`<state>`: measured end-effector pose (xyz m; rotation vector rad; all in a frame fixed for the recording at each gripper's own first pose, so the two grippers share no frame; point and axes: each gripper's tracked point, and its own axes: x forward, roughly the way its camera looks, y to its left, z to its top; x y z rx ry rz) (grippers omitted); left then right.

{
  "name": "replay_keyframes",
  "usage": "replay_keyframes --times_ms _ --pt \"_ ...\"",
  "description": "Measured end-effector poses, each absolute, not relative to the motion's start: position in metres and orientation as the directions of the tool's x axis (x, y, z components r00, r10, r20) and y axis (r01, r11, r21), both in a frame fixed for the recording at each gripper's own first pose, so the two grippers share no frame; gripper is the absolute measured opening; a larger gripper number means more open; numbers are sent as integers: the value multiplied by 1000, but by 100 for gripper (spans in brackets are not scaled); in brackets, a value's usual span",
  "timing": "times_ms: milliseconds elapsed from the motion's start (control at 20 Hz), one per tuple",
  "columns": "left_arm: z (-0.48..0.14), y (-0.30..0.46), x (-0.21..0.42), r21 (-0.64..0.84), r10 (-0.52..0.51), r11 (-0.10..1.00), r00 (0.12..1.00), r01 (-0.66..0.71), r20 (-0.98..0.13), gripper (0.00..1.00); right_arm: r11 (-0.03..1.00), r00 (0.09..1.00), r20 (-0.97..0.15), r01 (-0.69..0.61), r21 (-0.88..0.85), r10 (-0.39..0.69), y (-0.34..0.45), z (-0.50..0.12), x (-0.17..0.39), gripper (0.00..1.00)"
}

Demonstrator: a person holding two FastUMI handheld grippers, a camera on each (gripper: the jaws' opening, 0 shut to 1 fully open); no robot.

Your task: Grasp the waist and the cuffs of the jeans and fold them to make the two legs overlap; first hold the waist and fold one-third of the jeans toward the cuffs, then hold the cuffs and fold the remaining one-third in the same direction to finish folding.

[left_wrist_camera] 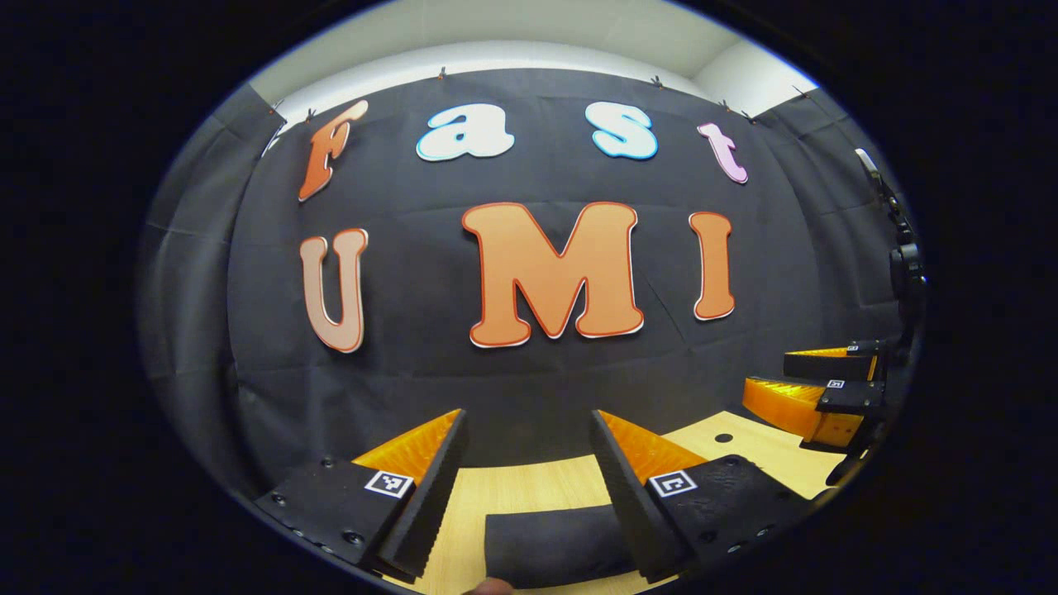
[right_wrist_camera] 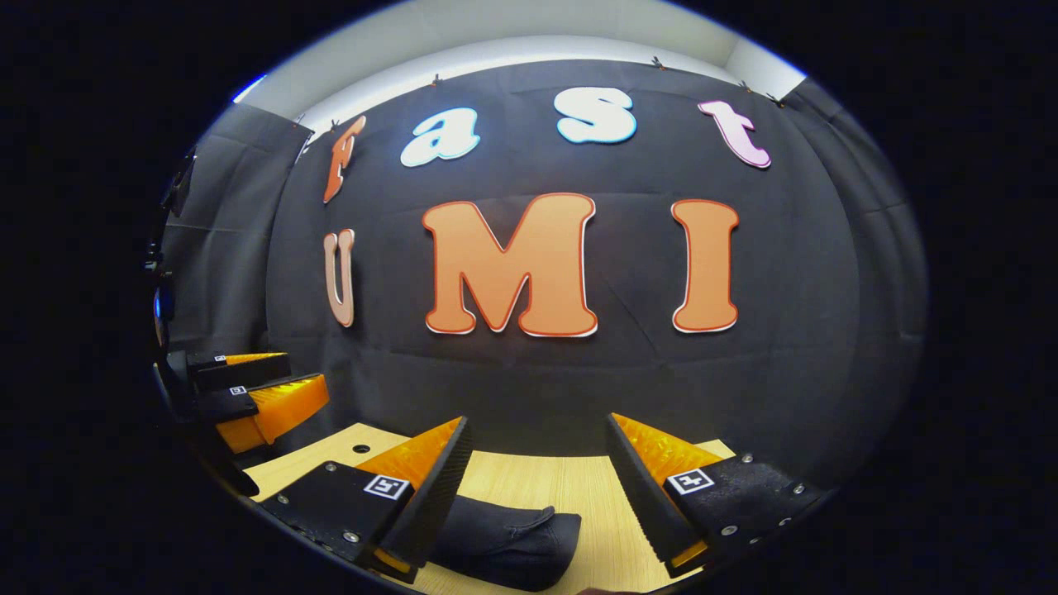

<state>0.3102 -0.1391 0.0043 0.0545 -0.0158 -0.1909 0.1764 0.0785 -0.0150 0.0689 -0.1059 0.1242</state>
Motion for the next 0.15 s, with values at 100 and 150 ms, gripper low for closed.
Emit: replay_keyframes --times_ms 100,150 --pt "1 -133 303 77 -170 983 985 169 5 89 991 984 124 -132 30 128 92 -15 171 98" --pt "-5 -132 299 75 -173 982 985 173 -11 88 990 983 123 -139 20 136 93 -15 169 97"
